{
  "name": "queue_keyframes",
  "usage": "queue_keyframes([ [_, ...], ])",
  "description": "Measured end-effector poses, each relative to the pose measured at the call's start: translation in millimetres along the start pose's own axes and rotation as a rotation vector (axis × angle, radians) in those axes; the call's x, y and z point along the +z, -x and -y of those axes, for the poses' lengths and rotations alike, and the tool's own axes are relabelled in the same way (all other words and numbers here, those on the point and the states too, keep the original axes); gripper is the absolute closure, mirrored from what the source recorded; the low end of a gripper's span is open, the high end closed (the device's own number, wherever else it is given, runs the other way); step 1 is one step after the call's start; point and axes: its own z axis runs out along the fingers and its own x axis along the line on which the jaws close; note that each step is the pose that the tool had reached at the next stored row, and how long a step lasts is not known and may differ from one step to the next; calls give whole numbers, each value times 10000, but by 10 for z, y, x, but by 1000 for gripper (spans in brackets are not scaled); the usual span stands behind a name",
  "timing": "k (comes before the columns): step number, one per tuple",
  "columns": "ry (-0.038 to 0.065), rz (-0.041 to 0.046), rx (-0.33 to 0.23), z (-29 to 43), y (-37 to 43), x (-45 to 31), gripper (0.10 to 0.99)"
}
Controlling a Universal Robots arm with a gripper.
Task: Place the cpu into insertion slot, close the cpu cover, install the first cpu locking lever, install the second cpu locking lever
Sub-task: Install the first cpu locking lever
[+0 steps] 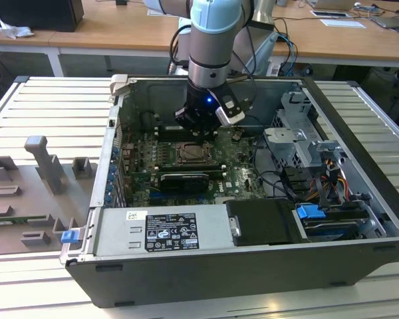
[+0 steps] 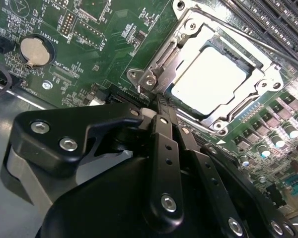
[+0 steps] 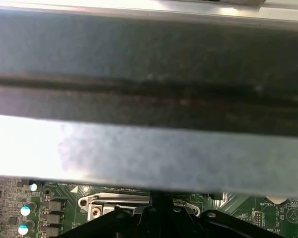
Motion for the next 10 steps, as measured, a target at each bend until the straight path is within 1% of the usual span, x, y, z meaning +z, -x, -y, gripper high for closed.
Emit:
queue_keyframes([
  [1,-29,-4,-1,1,1,3,980],
  [2,-31,-4,0,0,1,6,980],
  [8,-28,-3,1,-8,3,29,980],
  [10,-13,0,0,-10,4,32,980],
])
